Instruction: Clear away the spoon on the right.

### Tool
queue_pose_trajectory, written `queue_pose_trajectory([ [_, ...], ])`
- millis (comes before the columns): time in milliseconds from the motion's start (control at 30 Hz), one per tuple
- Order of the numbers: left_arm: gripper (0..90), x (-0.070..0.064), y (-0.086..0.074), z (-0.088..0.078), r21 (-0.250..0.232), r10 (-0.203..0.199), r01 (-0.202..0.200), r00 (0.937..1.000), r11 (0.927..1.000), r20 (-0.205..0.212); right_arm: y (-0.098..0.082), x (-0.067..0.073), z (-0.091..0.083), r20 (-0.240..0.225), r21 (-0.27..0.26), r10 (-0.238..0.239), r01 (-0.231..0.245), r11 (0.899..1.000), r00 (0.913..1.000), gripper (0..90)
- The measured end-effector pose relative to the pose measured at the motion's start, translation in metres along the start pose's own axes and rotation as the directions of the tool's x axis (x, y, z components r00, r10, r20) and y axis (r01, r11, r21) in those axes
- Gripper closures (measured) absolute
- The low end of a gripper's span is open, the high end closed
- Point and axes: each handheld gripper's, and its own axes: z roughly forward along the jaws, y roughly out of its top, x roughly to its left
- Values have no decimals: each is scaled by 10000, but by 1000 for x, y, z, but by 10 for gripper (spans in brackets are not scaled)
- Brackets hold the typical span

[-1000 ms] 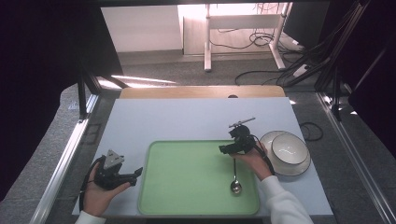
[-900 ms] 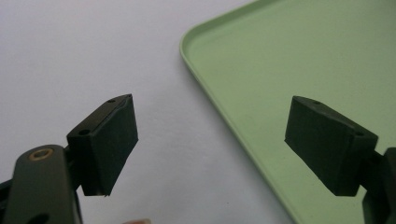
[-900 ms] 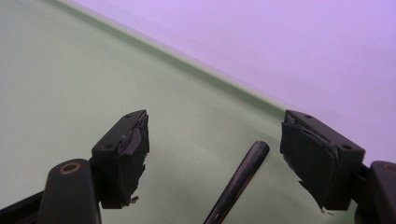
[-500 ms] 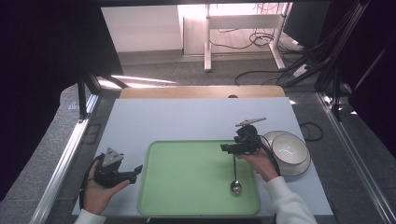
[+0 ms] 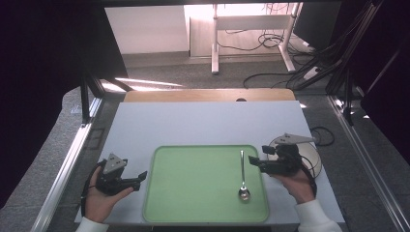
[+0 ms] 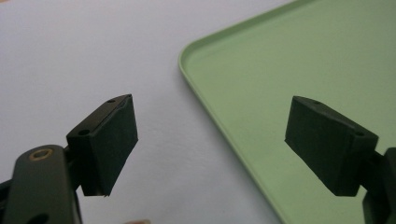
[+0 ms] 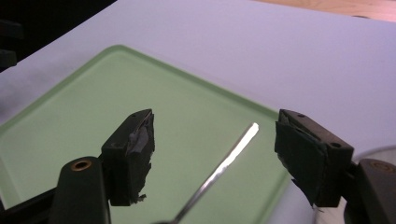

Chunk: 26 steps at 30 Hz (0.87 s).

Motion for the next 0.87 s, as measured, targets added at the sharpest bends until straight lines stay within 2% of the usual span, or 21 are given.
queue_pose_trajectory([
  [167, 164, 6, -2, 2, 62, -110, 110, 9999, 9999, -70, -25, -10, -27, 237, -399, 155, -145, 9991, 9996, 289],
  [367, 164, 10, -4, 7, 152, -142, 145, 9996, 9998, -239, -49, -25, -43, 380, -579, 597, -575, 9967, 9975, 290],
  [467, 164, 11, -5, 9, 150, -136, 141, 9995, 9998, -296, -52, -27, -45, 410, -530, 626, -604, 9968, 9972, 290],
  [667, 164, 15, -7, 13, 171, -173, 179, 9992, 9997, -356, -50, -24, -43, 416, -532, 308, -286, 9982, 9987, 289],
  [800, 162, 19, -8, 15, 87, -332, 337, 9983, 9994, -470, -51, -23, -42, 439, -445, 169, -150, 9989, 9989, 287],
  [867, 162, 22, -9, 18, 94, -483, 489, 9974, 9988, -541, -50, -24, -43, 362, -575, 235, -214, 9981, 9991, 287],
])
